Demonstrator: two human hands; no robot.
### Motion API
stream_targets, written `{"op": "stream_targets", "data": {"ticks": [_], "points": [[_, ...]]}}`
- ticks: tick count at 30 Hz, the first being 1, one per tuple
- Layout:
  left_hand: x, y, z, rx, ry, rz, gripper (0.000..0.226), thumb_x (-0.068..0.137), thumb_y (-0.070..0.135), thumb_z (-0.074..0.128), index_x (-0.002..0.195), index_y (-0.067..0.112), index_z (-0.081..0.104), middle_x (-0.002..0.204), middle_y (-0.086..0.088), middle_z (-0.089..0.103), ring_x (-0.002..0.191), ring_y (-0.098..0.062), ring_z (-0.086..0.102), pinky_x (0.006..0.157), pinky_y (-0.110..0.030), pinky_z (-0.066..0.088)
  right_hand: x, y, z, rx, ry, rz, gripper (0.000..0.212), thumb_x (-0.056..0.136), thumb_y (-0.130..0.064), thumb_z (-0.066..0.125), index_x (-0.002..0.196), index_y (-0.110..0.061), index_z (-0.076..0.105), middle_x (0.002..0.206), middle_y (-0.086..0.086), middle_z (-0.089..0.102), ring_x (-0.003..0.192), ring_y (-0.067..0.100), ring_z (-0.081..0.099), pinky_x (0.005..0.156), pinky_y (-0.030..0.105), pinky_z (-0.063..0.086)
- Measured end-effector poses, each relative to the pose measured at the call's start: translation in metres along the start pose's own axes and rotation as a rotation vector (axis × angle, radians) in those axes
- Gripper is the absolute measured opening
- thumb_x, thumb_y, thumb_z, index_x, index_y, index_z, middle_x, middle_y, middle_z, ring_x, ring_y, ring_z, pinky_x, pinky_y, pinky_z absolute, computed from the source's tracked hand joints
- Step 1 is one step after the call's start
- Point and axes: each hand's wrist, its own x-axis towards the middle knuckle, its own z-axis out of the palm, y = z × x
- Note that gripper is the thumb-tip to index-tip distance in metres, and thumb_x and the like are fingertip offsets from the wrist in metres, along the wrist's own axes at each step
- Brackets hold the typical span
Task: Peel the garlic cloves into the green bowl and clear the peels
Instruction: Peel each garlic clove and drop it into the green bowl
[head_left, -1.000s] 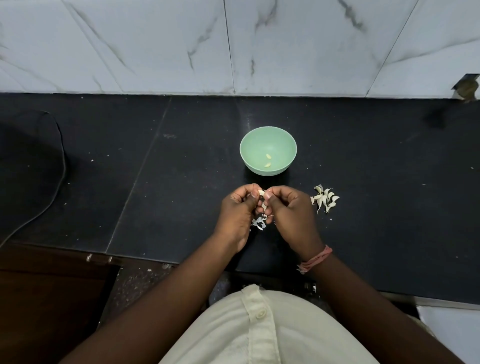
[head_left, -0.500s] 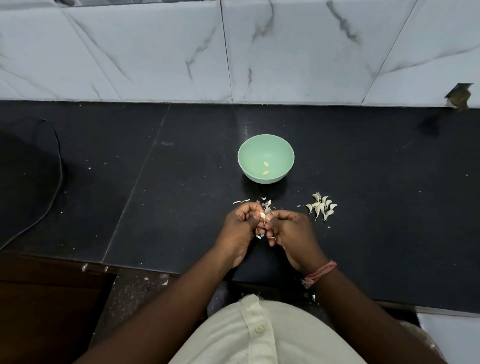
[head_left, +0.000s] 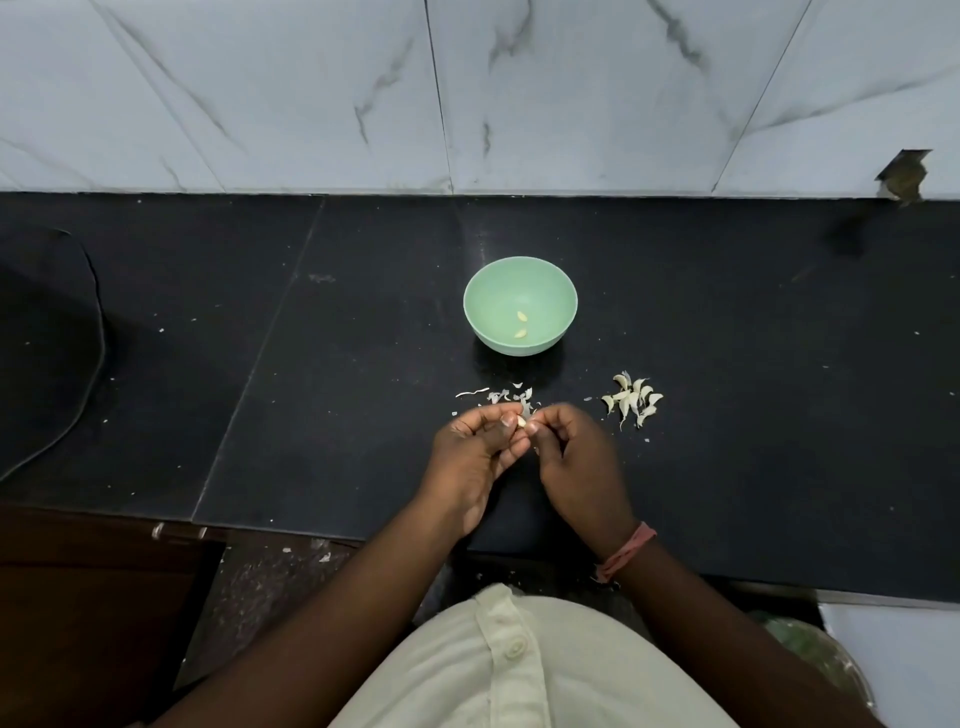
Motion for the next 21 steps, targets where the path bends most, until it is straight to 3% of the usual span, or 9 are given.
{"op": "stream_targets", "data": {"ticks": [6, 11, 15, 18, 21], "points": [[-0.0007, -0.0049, -0.0029, -0.046, 0.049, -0.06, 0.013, 0.09, -0.008, 0.062, 0.098, -0.002, 0.071, 0.094, -0.015, 0.073, 0.082, -0.019, 0.073, 0.069, -0.022, 0.059, -0.0077, 0.0029, -0.0022, -0.121, 0.017, -0.083, 0.012, 0.091, -0.003, 0.061, 0.088, -0.013, 0.068, 0.084, -0.006, 0.065, 0.082, 0.007, 0.058, 0.075, 0.009, 0.038], [0.0, -0.0066, -0.0017, -0.056, 0.078, -0.068, 0.014, 0.091, -0.008, 0.06, 0.097, -0.002, 0.071, 0.09, -0.013, 0.073, 0.074, -0.015, 0.071, 0.067, -0.021, 0.059, -0.0103, 0.0001, -0.0026, -0.079, 0.022, -0.093, 0.012, 0.089, -0.004, 0.062, 0.093, -0.012, 0.07, 0.091, -0.006, 0.066, 0.087, 0.006, 0.061, 0.08, 0.015, 0.046], [-0.0005, -0.0072, -0.0007, -0.045, 0.079, -0.073, 0.013, 0.092, -0.006, 0.06, 0.097, 0.0, 0.07, 0.086, -0.011, 0.074, 0.071, -0.012, 0.071, 0.066, -0.021, 0.059, -0.0104, -0.0012, -0.0038, -0.089, 0.03, -0.096, 0.008, 0.087, -0.007, 0.067, 0.09, -0.013, 0.071, 0.087, -0.008, 0.065, 0.081, 0.005, 0.061, 0.075, 0.014, 0.047], [-0.0017, -0.0069, 0.0006, -0.047, 0.077, -0.073, 0.011, 0.091, -0.004, 0.062, 0.097, 0.001, 0.07, 0.088, -0.01, 0.075, 0.073, -0.013, 0.072, 0.067, -0.022, 0.059, -0.0097, -0.0038, -0.0051, -0.113, 0.051, -0.097, 0.006, 0.083, -0.008, 0.069, 0.082, -0.014, 0.069, 0.079, -0.009, 0.062, 0.075, 0.005, 0.057, 0.069, 0.007, 0.039], [-0.0024, -0.0055, 0.0019, -0.036, 0.07, -0.055, 0.012, 0.09, -0.004, 0.065, 0.101, -0.002, 0.07, 0.093, -0.014, 0.075, 0.078, -0.017, 0.072, 0.068, -0.024, 0.059, -0.0078, -0.0052, -0.0062, -0.161, 0.055, -0.108, 0.008, 0.08, -0.009, 0.068, 0.075, -0.013, 0.064, 0.074, -0.006, 0.059, 0.07, 0.008, 0.052, 0.064, 0.009, 0.037]]}}
